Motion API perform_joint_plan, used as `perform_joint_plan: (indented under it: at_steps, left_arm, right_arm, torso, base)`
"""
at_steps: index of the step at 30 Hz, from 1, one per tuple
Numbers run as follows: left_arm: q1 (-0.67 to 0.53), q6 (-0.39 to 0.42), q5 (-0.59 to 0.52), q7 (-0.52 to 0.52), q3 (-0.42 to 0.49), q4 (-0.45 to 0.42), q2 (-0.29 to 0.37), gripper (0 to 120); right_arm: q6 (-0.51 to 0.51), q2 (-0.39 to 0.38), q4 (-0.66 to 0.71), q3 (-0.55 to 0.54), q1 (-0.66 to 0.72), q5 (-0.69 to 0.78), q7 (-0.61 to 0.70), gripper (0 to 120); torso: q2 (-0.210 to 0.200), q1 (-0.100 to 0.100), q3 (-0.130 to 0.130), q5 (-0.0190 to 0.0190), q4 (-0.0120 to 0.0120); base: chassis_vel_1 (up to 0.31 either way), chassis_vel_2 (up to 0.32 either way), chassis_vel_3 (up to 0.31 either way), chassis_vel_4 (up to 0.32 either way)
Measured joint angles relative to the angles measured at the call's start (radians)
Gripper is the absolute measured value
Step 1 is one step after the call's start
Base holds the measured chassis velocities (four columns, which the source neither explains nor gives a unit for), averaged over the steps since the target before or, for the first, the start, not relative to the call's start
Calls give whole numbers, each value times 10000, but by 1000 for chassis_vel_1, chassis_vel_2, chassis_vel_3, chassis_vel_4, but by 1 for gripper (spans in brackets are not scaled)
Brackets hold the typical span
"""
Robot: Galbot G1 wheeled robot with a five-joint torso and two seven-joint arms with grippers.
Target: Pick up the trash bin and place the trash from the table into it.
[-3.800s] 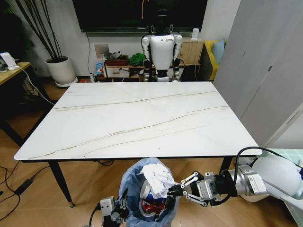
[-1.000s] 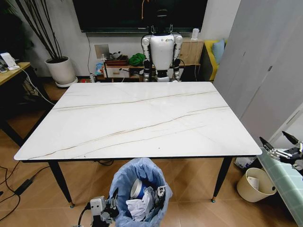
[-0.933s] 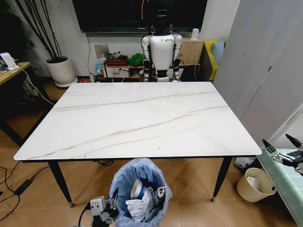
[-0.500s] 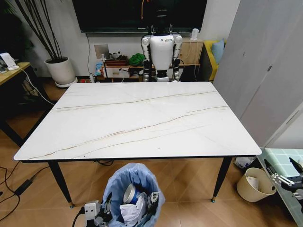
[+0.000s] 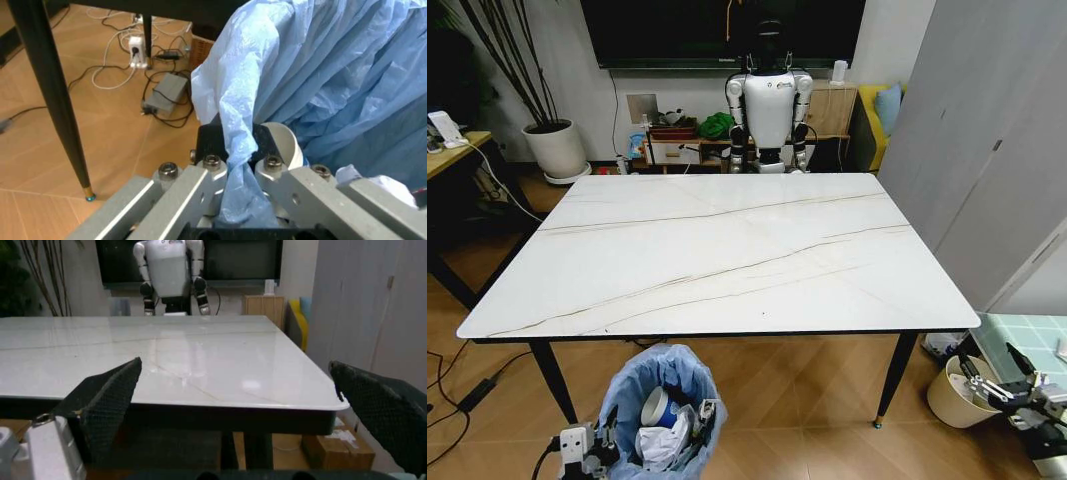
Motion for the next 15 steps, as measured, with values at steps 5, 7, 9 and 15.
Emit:
perform_joint_plan:
  at_steps: [5,7,9,15]
  left_arm:
    - [-55,0,-131,-39,-65,43,13,0]
    - [-54,-5,-152,-38,-72,59,2,0]
    - [-15,-17,-262,-27,-82,62,-23,0]
    - [78,-73,-343,10,-94,49,-62,0]
  right_arm:
    - [215,107,-41,-178,-64,-489,294,100]
    - [308,118,-62,-181,-84,-602,382,100]
    - [399,123,-100,-169,-153,-678,528,100]
    - [438,63,-108,-2,-309,-390,641,100]
  torso:
    - [0,0,0,0,-1]
    - [0,0,0,-2,0]
    - [0,0,0,1,-1]
    - [0,0,0,1,0]
  base:
    - [0,0,0,0]
    - [0,0,0,0]
    - [0,0,0,0]
    - [0,0,0,0]
